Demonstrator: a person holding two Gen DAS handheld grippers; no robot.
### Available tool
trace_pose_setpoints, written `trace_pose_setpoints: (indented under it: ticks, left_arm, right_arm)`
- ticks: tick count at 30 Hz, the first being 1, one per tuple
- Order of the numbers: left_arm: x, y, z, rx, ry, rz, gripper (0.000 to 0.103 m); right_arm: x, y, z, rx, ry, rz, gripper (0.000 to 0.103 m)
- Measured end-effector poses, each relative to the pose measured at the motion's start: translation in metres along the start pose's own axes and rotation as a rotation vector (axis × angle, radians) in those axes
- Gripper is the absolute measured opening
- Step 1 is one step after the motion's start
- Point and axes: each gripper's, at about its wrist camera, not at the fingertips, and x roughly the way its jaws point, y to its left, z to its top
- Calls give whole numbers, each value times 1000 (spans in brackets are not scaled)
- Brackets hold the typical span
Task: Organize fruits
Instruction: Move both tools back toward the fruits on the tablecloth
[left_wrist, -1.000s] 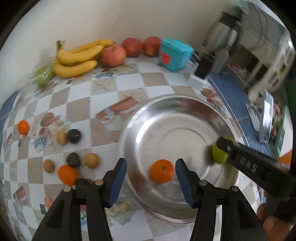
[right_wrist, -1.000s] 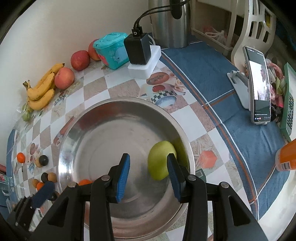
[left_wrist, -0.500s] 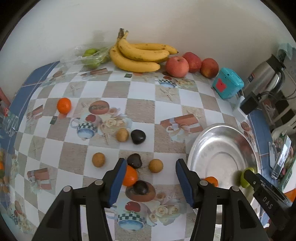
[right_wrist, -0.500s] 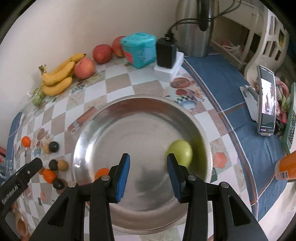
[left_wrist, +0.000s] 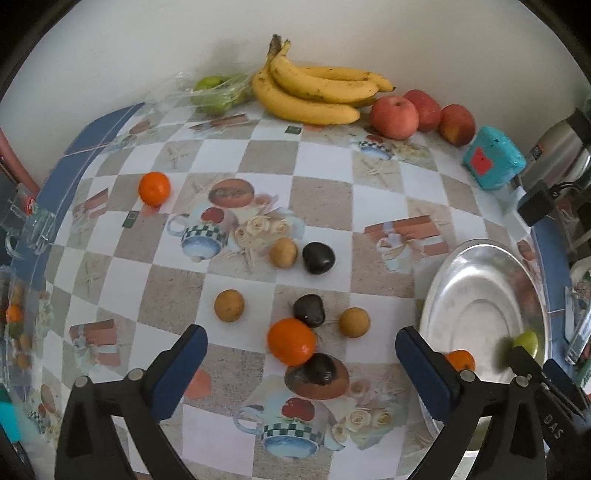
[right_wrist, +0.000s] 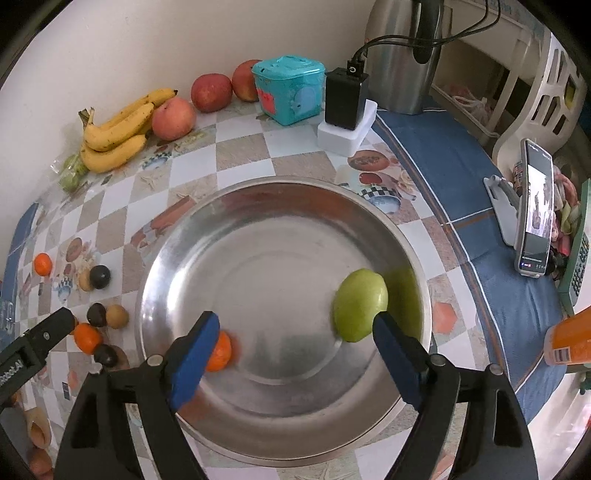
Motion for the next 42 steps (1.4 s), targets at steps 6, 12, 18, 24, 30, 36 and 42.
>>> trace_pose_setpoints:
  ticks: [6, 12, 18, 24, 30, 36, 42]
  left_arm:
    - [3, 8, 1, -27, -4, 7, 103]
    - [-6, 16, 1, -9, -89, 22, 103]
    - [-14, 30, 2, 27, -120, 36, 103]
    - [-20, 59, 4, 7, -132, 96, 103]
    - [-24, 92, 5, -42, -136, 144, 103]
    - [-30, 118, 6, -100, -146, 154, 103]
    - [-34, 139, 7, -159, -152, 153, 103]
  right_arm:
    - [2, 2, -2, -4, 3, 4, 87]
    - [-1, 0, -1, 16, -28, 12, 92]
    - [-5, 1, 1, 40, -62, 53, 92]
    - [-3, 9, -1, 27, -52, 71, 92]
    - [0, 27, -5, -14, -34, 71, 92]
    - [-5, 56, -7, -41, -29, 148, 92]
    - [-7, 94, -10, -111, -10, 217, 92]
